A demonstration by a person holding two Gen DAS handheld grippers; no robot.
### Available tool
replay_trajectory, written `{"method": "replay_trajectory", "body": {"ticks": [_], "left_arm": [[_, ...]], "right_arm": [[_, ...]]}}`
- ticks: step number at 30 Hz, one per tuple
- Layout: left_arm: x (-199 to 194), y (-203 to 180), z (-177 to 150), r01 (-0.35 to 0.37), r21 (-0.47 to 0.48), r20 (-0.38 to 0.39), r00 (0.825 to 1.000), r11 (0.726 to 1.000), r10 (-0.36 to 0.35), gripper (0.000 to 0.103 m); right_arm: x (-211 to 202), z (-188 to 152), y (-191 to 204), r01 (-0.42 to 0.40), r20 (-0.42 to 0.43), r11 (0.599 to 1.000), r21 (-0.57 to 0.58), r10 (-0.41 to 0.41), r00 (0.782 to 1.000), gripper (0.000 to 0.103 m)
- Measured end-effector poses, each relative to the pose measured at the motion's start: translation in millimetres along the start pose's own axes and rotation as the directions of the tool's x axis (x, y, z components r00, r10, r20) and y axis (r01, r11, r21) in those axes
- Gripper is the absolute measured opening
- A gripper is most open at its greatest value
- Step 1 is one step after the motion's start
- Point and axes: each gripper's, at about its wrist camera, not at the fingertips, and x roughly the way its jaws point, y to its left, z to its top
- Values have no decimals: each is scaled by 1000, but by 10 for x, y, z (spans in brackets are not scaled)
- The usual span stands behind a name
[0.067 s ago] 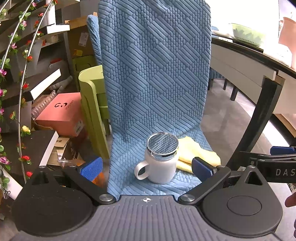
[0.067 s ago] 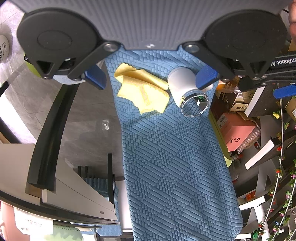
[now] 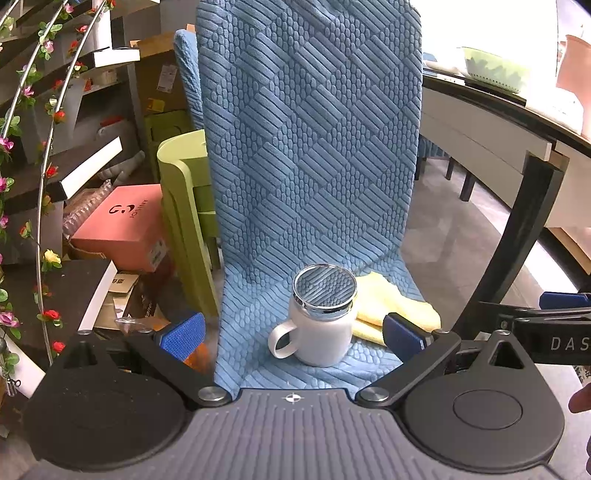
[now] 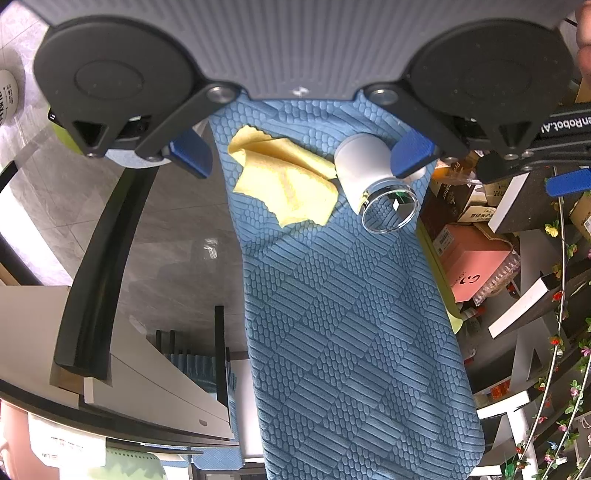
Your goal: Clean container
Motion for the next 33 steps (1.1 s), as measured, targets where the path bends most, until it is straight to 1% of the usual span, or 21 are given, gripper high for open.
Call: {"method": "replay_trajectory", "body": {"ticks": [10, 18, 22, 27, 29, 33], "left_arm": [[-58, 31, -31, 7, 1, 6, 1000, 1000, -7, 103], [-122, 57, -15, 4, 3, 25, 1000, 1000, -4, 103], [-209, 35, -51, 2, 8, 47, 999, 1000, -3, 103], [-215, 32, -36, -30, 21, 55, 998, 999, 29, 103], [-241, 16, -38, -31, 25, 66, 997, 999, 30, 103], [-250, -39, -98, -20, 32, 67, 998, 999, 18, 103]], "right_arm": [[3, -7, 11, -4, 0, 1000, 3, 4, 1000, 103], [-84, -27, 7, -14, 9, 1000, 6, 14, 1000, 103], [-171, -19, 2, -22, 32, 1000, 2, 22, 999, 103], [-255, -22, -55, -41, 58, 999, 21, 39, 998, 103], [-297, -33, -95, -60, 73, 997, 40, 57, 996, 103], [-377, -80, -108, -59, 106, 998, 14, 58, 993, 103]]}}
